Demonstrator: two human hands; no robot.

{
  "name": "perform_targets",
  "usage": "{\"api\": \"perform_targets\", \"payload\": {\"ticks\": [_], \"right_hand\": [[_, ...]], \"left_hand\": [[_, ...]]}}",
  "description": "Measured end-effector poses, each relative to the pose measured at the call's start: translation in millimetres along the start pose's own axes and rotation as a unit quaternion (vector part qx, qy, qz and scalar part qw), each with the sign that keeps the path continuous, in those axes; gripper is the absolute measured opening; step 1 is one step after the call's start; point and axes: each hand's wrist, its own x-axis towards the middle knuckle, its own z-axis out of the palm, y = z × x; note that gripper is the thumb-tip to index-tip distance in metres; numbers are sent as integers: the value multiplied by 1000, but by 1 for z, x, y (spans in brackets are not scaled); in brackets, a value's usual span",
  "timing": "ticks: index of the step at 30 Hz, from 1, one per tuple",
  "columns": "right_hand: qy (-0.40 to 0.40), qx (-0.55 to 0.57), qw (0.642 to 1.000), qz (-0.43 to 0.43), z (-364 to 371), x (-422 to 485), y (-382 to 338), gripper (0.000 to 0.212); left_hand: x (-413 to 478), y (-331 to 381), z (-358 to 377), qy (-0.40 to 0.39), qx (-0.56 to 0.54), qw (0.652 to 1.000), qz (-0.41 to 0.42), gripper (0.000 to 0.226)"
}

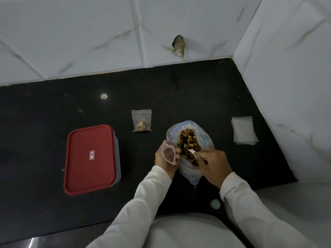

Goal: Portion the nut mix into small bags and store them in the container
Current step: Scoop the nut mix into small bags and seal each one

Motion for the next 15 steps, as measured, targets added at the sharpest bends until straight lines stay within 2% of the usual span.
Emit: {"api": "perform_targets", "payload": {"ticks": [2, 4, 7, 12, 15], "right_hand": [[-31, 13, 997, 69, 1, 1, 3, 19], [-60, 66, 986, 142, 0, 3, 4, 48], [-44, 122, 974, 184, -4, 9, 3, 14], [-90, 261, 911, 308, -10, 20, 6, 11], [-82, 319, 883, 334, -13, 22, 7, 11]], "left_hand": [[0, 1, 1, 9, 13, 1000, -1, 33], [0, 0, 1, 14, 35, 999, 4, 33], [-3, -1, 0, 15, 63, 998, 13, 35], [-3, -5, 4, 60, 94, 992, 50, 25], [-6, -1, 3, 64, 79, 995, 18, 29]]}}
